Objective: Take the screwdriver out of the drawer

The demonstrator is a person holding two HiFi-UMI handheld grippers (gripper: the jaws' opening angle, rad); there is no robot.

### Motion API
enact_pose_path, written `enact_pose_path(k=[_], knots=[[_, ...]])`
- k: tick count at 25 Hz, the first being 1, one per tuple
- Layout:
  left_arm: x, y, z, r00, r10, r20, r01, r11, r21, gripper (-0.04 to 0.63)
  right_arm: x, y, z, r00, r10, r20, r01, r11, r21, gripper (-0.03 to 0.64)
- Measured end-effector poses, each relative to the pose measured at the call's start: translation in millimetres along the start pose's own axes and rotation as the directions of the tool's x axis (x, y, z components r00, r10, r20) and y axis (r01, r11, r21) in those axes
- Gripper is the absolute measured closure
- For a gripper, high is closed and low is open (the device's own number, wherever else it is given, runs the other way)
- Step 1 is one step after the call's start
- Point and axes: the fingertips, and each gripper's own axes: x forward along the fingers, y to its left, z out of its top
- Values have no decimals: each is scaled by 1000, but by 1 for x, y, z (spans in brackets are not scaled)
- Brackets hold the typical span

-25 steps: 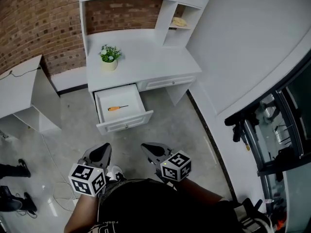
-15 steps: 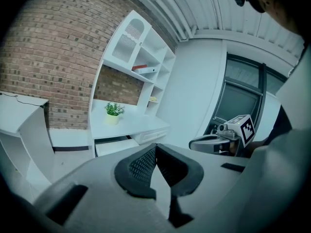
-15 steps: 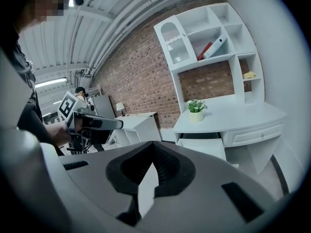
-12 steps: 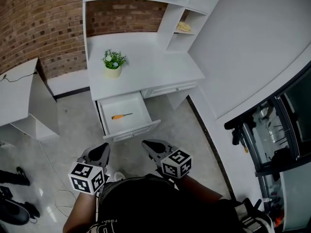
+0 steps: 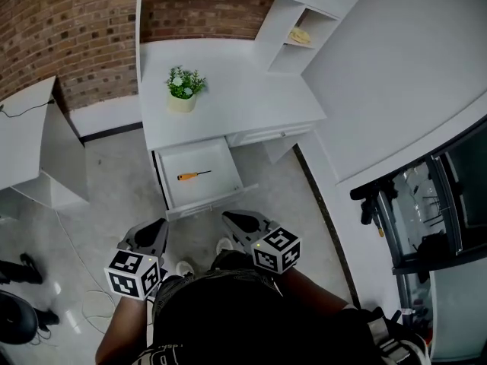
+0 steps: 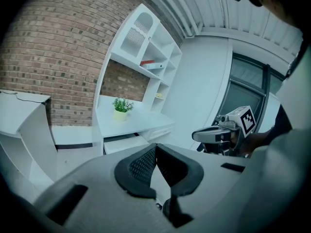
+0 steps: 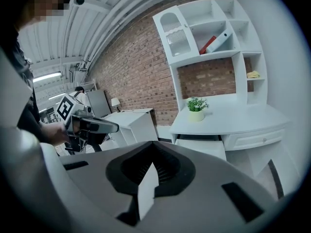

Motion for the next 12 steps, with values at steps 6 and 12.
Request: enact_pose_path(k=[6, 12], knots=[[3, 14, -6, 999, 33, 5, -32, 999, -25, 578, 21, -6, -2, 999, 37, -33, -38, 999, -11, 612], [3, 38, 1, 995, 104, 13, -103, 993, -48, 578, 53, -22, 12, 994, 86, -63, -88, 996, -27, 612]])
